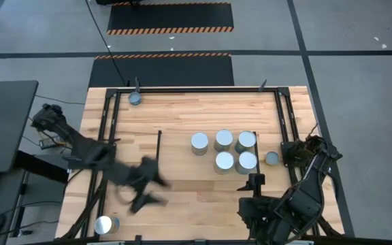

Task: Pick and place cans onto a shelf
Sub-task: Put the canned tomatoes on the shelf aligned with the other canned tomatoes

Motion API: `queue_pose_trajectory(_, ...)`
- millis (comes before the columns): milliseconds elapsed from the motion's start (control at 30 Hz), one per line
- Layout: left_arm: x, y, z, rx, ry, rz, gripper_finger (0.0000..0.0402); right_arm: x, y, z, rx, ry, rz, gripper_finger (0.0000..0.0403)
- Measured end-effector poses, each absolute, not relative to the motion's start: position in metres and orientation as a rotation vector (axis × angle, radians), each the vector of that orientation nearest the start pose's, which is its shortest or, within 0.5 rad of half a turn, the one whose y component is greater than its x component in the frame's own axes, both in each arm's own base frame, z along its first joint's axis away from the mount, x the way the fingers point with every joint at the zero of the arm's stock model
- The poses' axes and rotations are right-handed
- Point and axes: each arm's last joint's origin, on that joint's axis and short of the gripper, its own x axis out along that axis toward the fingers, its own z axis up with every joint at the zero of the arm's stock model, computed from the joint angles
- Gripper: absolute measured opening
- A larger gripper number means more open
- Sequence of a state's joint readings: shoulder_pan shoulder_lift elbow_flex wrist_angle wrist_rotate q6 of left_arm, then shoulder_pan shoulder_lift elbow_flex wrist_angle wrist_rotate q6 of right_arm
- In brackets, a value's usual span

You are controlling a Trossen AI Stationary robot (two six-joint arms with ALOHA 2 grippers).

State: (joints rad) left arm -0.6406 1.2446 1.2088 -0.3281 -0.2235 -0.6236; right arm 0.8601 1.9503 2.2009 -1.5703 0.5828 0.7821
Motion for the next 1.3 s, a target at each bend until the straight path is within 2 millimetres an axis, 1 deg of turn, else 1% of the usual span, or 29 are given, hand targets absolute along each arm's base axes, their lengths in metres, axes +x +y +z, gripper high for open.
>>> queue_pose_trajectory(67, 0.208, -0.175, 0.378, -0.511, 0.469, -0.398, 0.0270, 0.249, 0.265, 0.379, -0.179, 0.936, -0.181, 0.0343)
queue_pose_trajectory(133, 0.195, -0.188, 0.376, -0.564, 0.521, -0.442, 0.0270, 0.250, 0.264, 0.380, -0.186, 0.901, -0.206, 0.0343)
queue_pose_trajectory(200, 0.182, -0.200, 0.372, -0.608, 0.577, -0.438, 0.0270, 0.251, 0.265, 0.381, -0.179, 0.878, -0.212, 0.0343)
queue_pose_trajectory(267, 0.169, -0.210, 0.369, -0.670, 0.610, -0.393, 0.0270, 0.252, 0.266, 0.382, -0.174, 0.862, -0.208, 0.0343)
queue_pose_trajectory(300, 0.166, -0.214, 0.366, -0.696, 0.624, -0.362, 0.0270, 0.253, 0.267, 0.382, -0.174, 0.848, -0.211, 0.0343)
queue_pose_trajectory(433, 0.165, -0.233, 0.349, -0.695, 0.647, -0.284, 0.0270, 0.257, 0.269, 0.382, -0.165, 0.777, -0.250, 0.0343)
queue_pose_trajectory(500, 0.166, -0.244, 0.341, -0.745, 0.668, -0.272, 0.0270, 0.259, 0.271, 0.380, -0.166, 0.760, -0.259, 0.0343)
queue_pose_trajectory(600, 0.170, -0.264, 0.326, -0.824, 0.719, -0.267, 0.0270, 0.262, 0.275, 0.372, -0.152, 0.756, -0.252, 0.0343)
queue_pose_trajectory(700, 0.169, -0.277, 0.312, -0.784, 0.794, -0.295, 0.0270, 0.264, 0.279, 0.363, -0.144, 0.754, -0.248, 0.0343)
queue_pose_trajectory(800, 0.166, -0.278, 0.290, -0.707, 0.977, -0.241, 0.0270, 0.269, 0.281, 0.352, -0.145, 0.753, -0.254, 0.0343)
queue_pose_trajectory(867, 0.162, -0.274, 0.282, -0.700, 1.087, -0.188, 0.0270, 0.274, 0.281, 0.346, -0.129, 0.747, -0.259, 0.0343)
queue_pose_trajectory(933, 0.157, -0.268, 0.277, -0.679, 1.182, -0.120, 0.0270, 0.276, 0.281, 0.339, -0.134, 0.754, -0.265, 0.0343)
queue_pose_trajectory(1100, 0.150, -0.252, 0.267, -0.561, 1.332, 0.017, 0.0276, 0.283, 0.279, 0.327, -0.107, 0.757, -0.280, 0.0343)
queue_pose_trajectory(1167, 0.150, -0.245, 0.265, -0.534, 1.388, 0.063, 0.0288, 0.285, 0.278, 0.324, -0.103, 0.763, -0.286, 0.0343)
queue_pose_trajectory(1300, 0.150, -0.235, 0.263, -0.477, 1.474, 0.099, 0.0320, 0.290, 0.273, 0.318, -0.095, 0.771, -0.312, 0.0343)
